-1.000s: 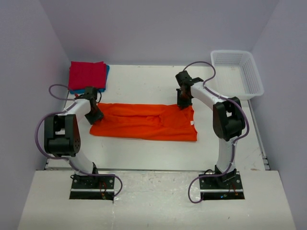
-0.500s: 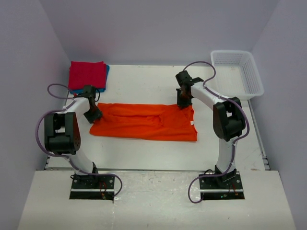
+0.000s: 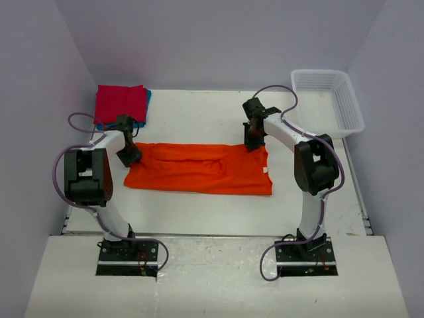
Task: Fold and stack the t-shirts
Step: Fold the other side of the tshirt into a rectangle
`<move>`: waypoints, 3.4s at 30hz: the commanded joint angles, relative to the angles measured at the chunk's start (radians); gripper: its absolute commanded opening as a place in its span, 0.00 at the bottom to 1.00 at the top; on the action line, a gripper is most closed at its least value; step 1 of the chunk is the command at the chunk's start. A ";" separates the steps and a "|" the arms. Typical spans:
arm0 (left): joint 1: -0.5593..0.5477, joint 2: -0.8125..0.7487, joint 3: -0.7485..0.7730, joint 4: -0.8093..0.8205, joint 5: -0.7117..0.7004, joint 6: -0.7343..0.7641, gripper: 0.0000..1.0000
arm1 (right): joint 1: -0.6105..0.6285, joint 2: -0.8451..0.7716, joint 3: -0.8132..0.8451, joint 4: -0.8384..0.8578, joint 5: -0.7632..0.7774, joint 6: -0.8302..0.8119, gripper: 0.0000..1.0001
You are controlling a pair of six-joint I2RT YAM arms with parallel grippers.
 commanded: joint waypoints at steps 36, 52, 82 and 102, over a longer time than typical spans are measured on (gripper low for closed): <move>0.006 -0.271 -0.105 -0.043 0.026 -0.003 0.00 | -0.015 -0.115 -0.020 0.007 0.060 0.031 0.00; -0.014 -0.590 -0.198 -0.161 -0.012 0.031 0.00 | -0.003 -0.345 -0.174 0.021 0.130 0.045 0.00; -0.014 -0.842 -0.222 -0.373 -0.098 0.068 0.00 | 0.111 -0.717 -0.371 -0.066 0.256 0.133 0.00; -0.011 -0.715 -0.179 -0.321 -0.170 0.066 0.00 | 0.112 -0.658 -0.332 -0.086 0.317 0.140 0.00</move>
